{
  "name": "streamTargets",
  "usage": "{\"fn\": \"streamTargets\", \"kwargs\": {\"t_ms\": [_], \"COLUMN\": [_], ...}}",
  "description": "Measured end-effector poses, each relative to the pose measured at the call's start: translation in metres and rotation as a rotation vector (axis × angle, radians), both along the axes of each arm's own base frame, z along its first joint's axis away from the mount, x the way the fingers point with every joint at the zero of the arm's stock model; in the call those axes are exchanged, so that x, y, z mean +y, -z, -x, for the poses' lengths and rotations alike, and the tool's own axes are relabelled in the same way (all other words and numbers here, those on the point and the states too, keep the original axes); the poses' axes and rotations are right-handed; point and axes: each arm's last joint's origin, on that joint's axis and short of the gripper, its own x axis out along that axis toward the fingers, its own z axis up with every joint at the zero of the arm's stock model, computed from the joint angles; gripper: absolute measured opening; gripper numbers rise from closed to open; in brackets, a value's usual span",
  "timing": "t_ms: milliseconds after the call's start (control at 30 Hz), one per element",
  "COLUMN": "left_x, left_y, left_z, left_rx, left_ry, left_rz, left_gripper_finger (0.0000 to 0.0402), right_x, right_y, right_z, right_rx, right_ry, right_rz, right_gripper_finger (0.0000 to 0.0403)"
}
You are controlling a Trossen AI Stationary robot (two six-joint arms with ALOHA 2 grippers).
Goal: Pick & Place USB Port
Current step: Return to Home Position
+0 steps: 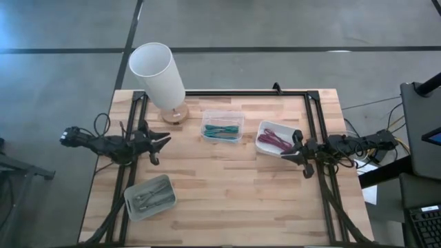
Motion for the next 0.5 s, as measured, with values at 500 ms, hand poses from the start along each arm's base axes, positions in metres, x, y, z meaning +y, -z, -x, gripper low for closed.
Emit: {"fn": "streamTargets", "kwargs": {"t_ms": [500], "left_x": [-0.0004], "left_y": [0.0050], "left_z": [-0.0012], "left_rx": [0.002], "left_ry": [0.001], "left_rz": [0.003], "left_gripper_finger": [0.0094], "right_x": [0.0004], "right_y": [0.0017], "right_z": [-0.0014], "right_rx": [0.021], "right_ry": [-0.001], "right_rz": [0.007], "right_gripper_finger": [0.0056]}}
